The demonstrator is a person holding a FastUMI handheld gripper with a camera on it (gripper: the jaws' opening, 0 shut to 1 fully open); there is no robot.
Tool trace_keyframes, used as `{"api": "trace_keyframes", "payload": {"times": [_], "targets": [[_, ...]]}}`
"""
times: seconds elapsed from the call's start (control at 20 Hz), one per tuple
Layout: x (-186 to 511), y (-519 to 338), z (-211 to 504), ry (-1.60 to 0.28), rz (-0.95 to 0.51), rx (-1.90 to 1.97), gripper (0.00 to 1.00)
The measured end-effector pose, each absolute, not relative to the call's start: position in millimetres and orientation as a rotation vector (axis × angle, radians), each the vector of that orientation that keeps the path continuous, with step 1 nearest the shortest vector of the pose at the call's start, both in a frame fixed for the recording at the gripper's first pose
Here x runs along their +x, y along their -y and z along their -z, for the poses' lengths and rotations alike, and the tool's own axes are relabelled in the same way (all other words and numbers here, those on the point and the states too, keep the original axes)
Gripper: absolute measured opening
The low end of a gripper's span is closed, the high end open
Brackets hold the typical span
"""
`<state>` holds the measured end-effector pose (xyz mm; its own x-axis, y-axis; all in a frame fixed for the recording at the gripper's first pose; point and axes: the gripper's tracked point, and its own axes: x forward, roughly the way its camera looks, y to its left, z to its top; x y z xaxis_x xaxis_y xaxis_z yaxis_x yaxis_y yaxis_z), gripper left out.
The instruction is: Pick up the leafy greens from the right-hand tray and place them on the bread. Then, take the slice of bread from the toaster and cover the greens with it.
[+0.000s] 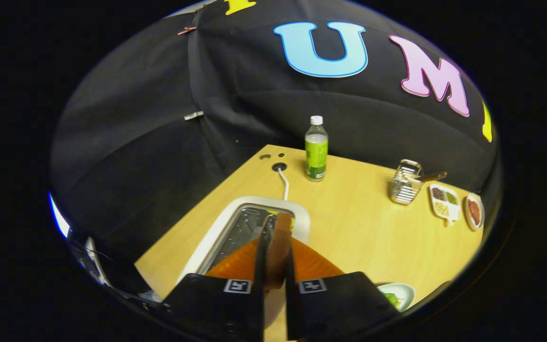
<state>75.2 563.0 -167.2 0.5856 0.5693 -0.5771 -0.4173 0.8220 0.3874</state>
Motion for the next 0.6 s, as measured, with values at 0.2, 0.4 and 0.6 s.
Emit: {"api": "trace_keyframes", "payload": {"times": [0.2, 0.4, 0.6], "targets": [[74, -562, 152, -0.709, -0.578, 0.231, 0.17], [78, -552, 121, -0.661, -0.583, 0.281, 0.17], [78, -531, 85, -0.599, -0.593, 0.319, 0.17]]}}
